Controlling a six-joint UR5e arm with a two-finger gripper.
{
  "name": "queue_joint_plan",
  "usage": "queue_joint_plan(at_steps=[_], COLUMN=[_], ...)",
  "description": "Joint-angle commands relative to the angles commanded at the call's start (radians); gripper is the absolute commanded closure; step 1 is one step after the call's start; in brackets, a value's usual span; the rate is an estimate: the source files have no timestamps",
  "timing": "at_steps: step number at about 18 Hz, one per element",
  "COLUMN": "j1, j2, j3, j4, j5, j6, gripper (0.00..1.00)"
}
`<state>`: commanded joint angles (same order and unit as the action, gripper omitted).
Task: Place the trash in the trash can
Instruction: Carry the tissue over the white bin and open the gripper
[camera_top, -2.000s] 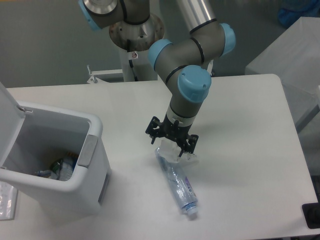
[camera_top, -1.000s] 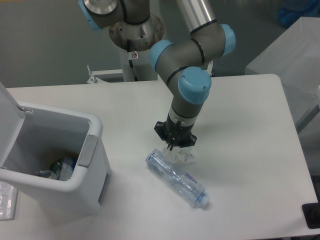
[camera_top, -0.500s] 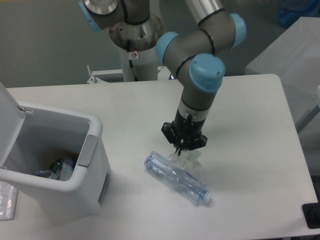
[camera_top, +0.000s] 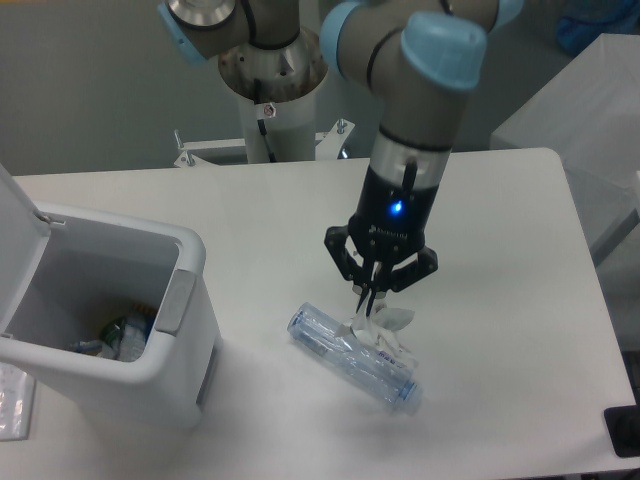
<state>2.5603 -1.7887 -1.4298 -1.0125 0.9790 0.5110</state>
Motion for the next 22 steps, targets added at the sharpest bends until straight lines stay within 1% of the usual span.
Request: queue_joint_plan(at_steps=[2,5,7,9,15,18,21,22], j1=[-0.005,-0.008,-0.009,-0.028,-0.146,-0.195,-0.218,-0.225], j2=[0.009,0.006,0.008,0.009,0.035,0.061,0.071,0.071], j3=[0.017,0.041,0.04,0.042,0.032,0.005,-0.014,-0.015], j4=[0.005,0.005,0.005,0.005,0.005,0.005,0.005,0.005], j5=[-0.063,-0.16,-0.215,-0.265,-0.273,-0.272,-0.272,-0.272], j6=[-0.041,-0.051,-0.087,-0.127,-0.31,-0.344,-0.355,-0.356], gripper=[1.0,1.0,1.0,1.0,1.0,1.0,0.95,0.9])
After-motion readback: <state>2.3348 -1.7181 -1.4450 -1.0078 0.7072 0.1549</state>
